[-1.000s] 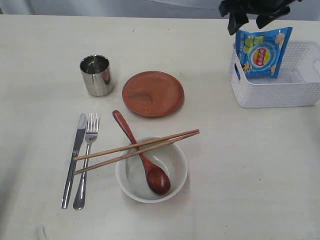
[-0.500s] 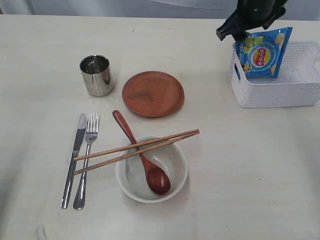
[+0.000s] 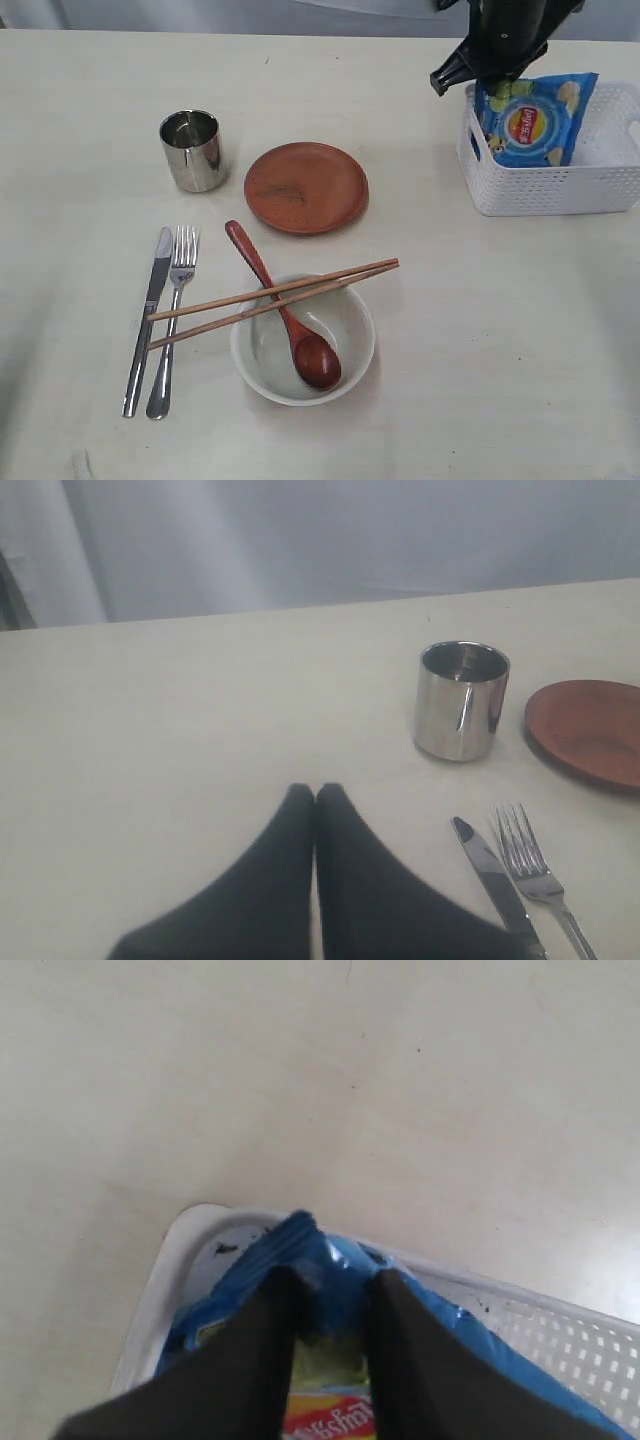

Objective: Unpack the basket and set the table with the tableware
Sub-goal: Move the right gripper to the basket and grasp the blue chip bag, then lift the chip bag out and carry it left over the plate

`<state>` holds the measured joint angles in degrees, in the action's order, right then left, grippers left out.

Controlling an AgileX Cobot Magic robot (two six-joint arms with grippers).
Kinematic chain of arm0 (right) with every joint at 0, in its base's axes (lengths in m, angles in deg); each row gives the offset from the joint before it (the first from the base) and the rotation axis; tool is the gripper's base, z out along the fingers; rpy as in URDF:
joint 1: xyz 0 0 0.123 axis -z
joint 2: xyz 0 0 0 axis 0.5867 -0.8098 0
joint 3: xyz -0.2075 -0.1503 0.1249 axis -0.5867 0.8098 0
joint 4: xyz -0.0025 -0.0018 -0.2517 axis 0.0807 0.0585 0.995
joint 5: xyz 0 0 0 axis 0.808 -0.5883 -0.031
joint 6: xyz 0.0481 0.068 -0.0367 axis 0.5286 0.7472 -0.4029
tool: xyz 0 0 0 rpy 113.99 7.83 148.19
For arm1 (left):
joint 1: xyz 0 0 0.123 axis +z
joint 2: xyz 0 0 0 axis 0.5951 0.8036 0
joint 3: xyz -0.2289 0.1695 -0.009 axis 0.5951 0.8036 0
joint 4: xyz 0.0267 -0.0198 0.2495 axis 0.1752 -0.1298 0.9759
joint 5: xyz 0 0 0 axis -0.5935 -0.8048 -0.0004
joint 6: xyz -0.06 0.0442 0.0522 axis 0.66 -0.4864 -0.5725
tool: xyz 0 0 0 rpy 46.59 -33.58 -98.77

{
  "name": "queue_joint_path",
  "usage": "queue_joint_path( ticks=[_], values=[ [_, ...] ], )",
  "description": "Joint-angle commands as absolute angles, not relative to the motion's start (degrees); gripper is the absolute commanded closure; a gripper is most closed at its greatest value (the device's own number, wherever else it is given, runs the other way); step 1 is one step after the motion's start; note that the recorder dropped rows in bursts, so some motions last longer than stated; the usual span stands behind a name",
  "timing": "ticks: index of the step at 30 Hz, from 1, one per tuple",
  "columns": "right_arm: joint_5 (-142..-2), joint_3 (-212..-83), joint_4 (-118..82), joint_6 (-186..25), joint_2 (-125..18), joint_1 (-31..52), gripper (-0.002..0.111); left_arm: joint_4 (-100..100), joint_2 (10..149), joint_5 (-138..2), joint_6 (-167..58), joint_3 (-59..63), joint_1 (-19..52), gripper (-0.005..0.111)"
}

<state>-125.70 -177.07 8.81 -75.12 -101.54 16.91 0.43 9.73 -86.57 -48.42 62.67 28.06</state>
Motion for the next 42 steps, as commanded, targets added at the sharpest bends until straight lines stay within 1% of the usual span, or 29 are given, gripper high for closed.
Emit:
queue_joint_path(
  ticks=[1, 10, 20, 27, 30, 38, 42],
  values=[
    [-126.2, -177.1, 9.2, -76.9, -101.7, 17.0, 0.109, 0.3, 9.6, -86.1, -48.2, 62.8, 27.7, 0.107],
    [-128.3, -177.1, 11.1, -77.2, -100.2, 17.0, 0.109, 0.3, 9.6, -86.1, -48.2, 62.8, 27.7, 0.107],
    [-127.4, -177.1, 11.4, -76.4, -92.6, 17.0, 0.109, 0.3, 9.6, -86.1, -48.2, 62.8, 27.7, 0.107],
    [-124.5, -177.1, -2.1, -79.5, -87.4, 16.1, 0.109, 0.3, 9.6, -86.1, -48.2, 62.8, 27.7, 0.107],
    [-124.0, -177.1, -7.5, -81.7, -86.7, 14.0, 0.109, 0.3, 9.6, -86.1, -48.2, 62.8, 27.7, 0.107],
    [-122.8, -177.1, -8.9, -80.7, -87.2, 6.3, 0.109, 0.3, 9.6, -86.1, -48.2, 62.8, 27.7, 0.107],
    [-120.2, -177.1, -15.1, -80.4, -89.3, 3.0, 0.109, 0.3, 9.6, -86.1, -48.2, 62.8, 27.7, 0.107]
  ],
)
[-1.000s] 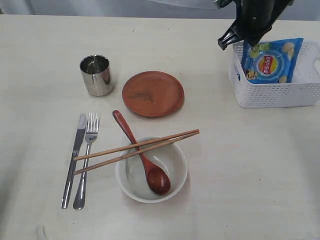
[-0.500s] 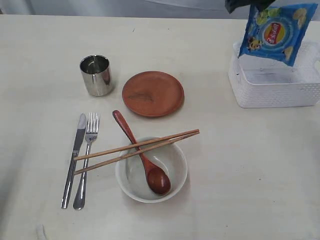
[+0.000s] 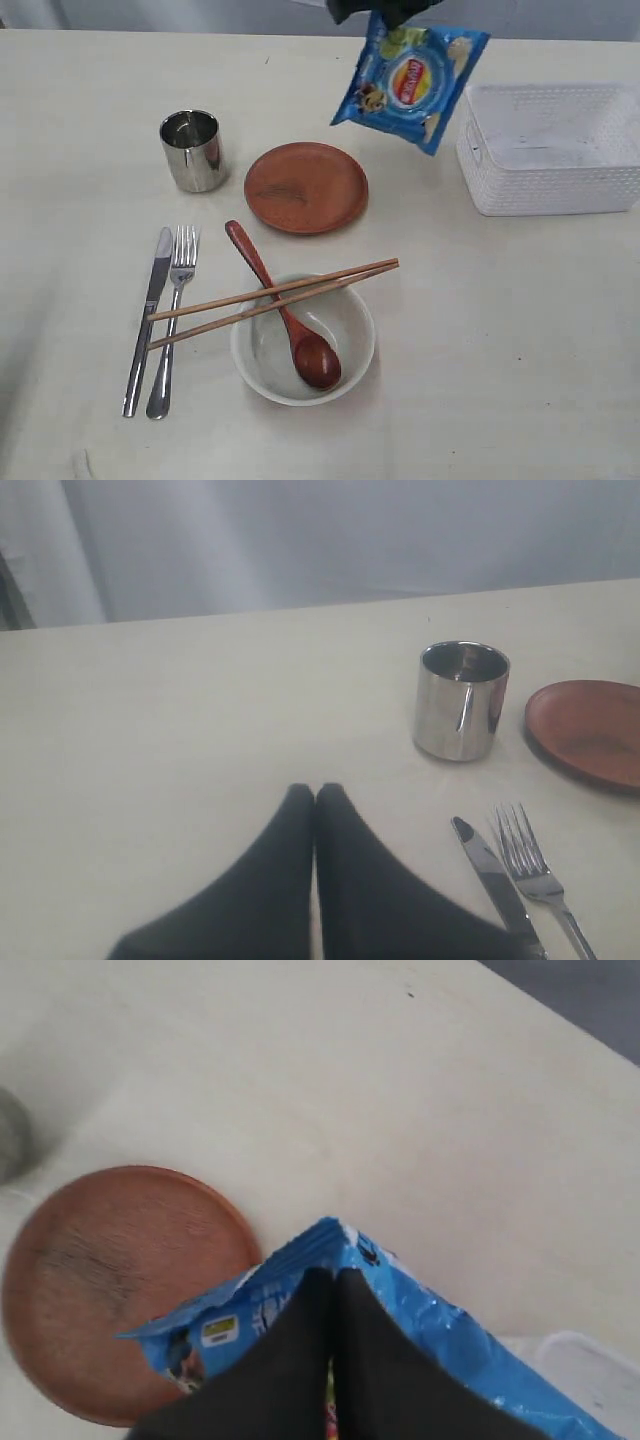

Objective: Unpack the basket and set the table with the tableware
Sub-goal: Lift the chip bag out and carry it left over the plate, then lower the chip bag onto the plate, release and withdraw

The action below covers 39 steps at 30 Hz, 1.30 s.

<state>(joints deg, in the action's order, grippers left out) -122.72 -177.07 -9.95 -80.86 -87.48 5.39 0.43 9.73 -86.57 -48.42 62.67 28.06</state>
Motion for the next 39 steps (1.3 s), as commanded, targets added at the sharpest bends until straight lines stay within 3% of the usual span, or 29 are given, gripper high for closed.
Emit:
queue_joint_path(
  ticks=[1, 10, 26, 29, 33, 36, 39],
  values=[
    [-119.9, -177.1, -17.1, -80.4, -90.3, 2.3, 0.109, 0.3, 9.6, -86.1, -48.2, 62.8, 27.7, 0.107],
    [-117.4, -177.1, -21.2, -81.1, -98.5, -1.6, 0.109, 0.3, 9.6, -86.1, -48.2, 62.8, 27.7, 0.107],
    [-113.8, -177.1, -28.4, -83.8, -102.1, -1.7, 0.108, 0.3, 9.6, -86.1, -48.2, 62.8, 27.7, 0.107],
    [-112.9, -177.1, -27.4, -83.8, -102.0, -1.7, 0.094, 0.3, 9.6, -86.1, -48.2, 62.8, 27.7, 0.107],
    [-112.1, -177.1, -27.4, -83.4, -102.0, -1.7, 0.064, 0.3, 9.6, -86.1, -48.2, 62.8, 27.7, 0.107],
    [-113.0, -178.5, -27.0, -83.4, -102.0, -1.6, 0.063, 0.3, 9.6, -86.1, -48.2, 62.8, 27.7, 0.107],
    [-116.1, -181.1, -26.7, -83.2, -101.9, -1.6, 0.073, 0.3, 9.6, -86.1, -48.2, 62.8, 27.7, 0.107]
  ],
)
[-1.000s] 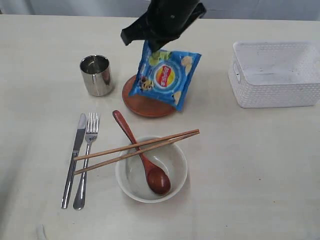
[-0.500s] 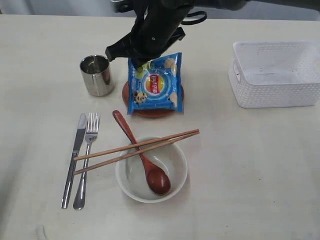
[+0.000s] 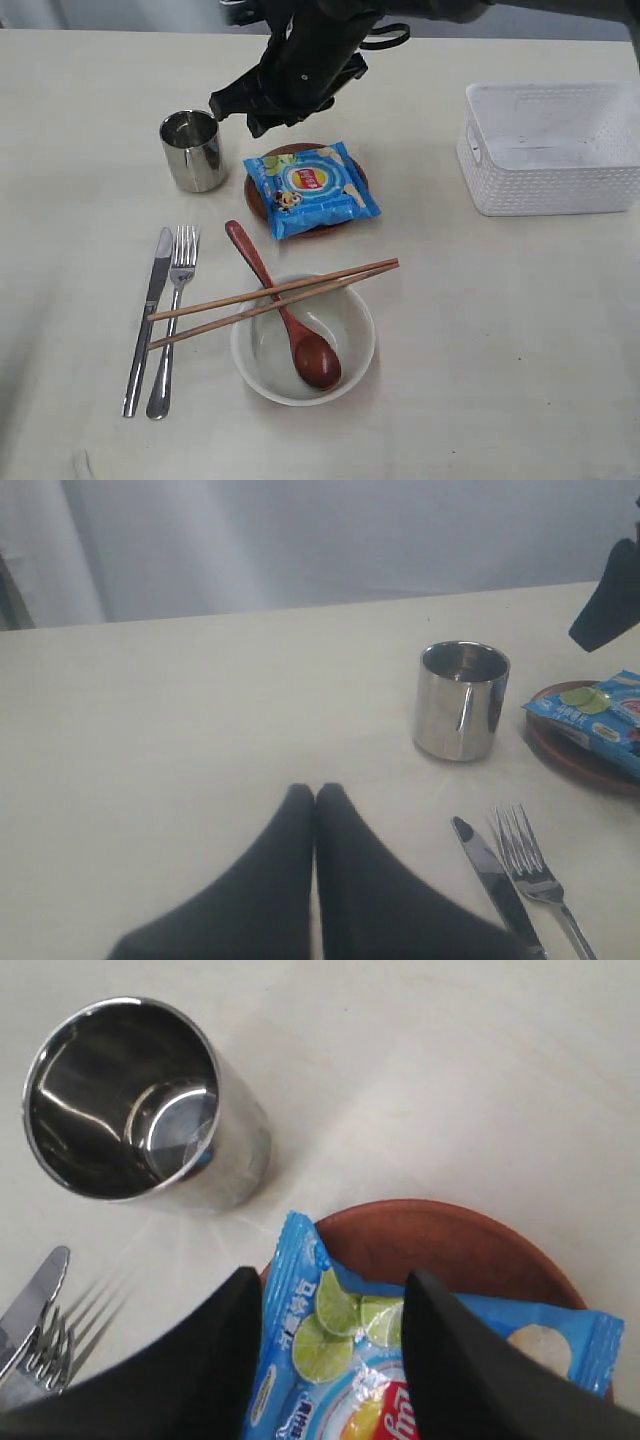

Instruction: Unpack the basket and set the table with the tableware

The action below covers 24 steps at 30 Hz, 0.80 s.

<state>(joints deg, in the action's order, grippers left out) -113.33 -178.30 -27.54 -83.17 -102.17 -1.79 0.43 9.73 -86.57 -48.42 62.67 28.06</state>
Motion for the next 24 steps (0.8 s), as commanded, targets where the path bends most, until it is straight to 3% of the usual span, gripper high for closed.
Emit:
queue_joint_path(
  ticks=[1, 3, 8, 24],
  values=[
    [-118.0, -182.1, -26.7, -83.2, -101.9, -1.6, 0.080, 0.3, 9.6, -86.1, -48.2, 62.8, 27.7, 0.107],
    [-125.9, -185.5, -23.7, -83.9, -101.9, -1.6, 0.108, 0.3, 9.6, -86.1, -48.2, 62.8, 27.7, 0.107],
    [-126.3, -184.5, -21.6, -81.9, -95.4, -0.8, 0.109, 0.3, 9.6, -86.1, -48.2, 62.8, 27.7, 0.107],
    [-119.8, -175.6, -20.0, -82.3, -50.9, -0.2, 0.109, 0.3, 9.6, -86.1, -48.2, 62.8, 27.7, 0.107]
  ],
)
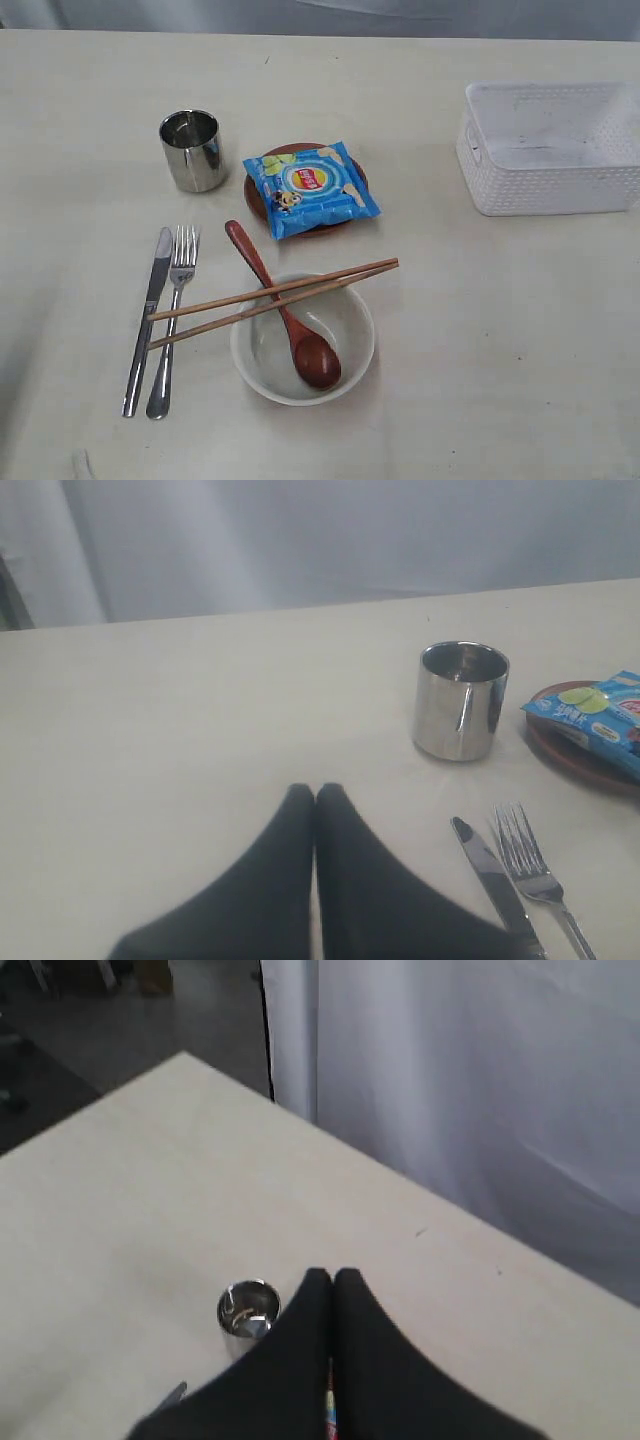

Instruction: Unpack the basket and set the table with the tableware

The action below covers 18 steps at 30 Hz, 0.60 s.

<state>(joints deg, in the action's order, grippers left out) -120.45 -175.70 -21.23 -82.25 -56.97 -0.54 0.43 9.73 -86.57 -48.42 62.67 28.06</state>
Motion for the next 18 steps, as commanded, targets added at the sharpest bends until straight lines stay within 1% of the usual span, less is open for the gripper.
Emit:
queue_joint_path(
  ticks=[1, 8, 14, 18],
  values=[
    [-119.0, -175.6, -18.8, -82.2, -47.0, -0.2, 0.109, 0.3, 9.6, -86.1, -48.2, 62.8, 27.7, 0.107],
    [-117.4, -175.6, -10.7, -76.5, -29.0, -0.2, 0.109, 0.3, 9.6, -86.1, -48.2, 62.8, 27.7, 0.107],
    [-121.2, -175.6, -10.2, -76.3, -19.3, -0.2, 0.109, 0.3, 9.6, -86.1, -48.2, 62.8, 27.7, 0.107],
    [-123.6, -175.6, -10.2, -76.3, -15.5, -0.2, 0.109, 0.3, 9.6, -86.1, -48.2, 62.8, 27.7, 0.107]
  ],
)
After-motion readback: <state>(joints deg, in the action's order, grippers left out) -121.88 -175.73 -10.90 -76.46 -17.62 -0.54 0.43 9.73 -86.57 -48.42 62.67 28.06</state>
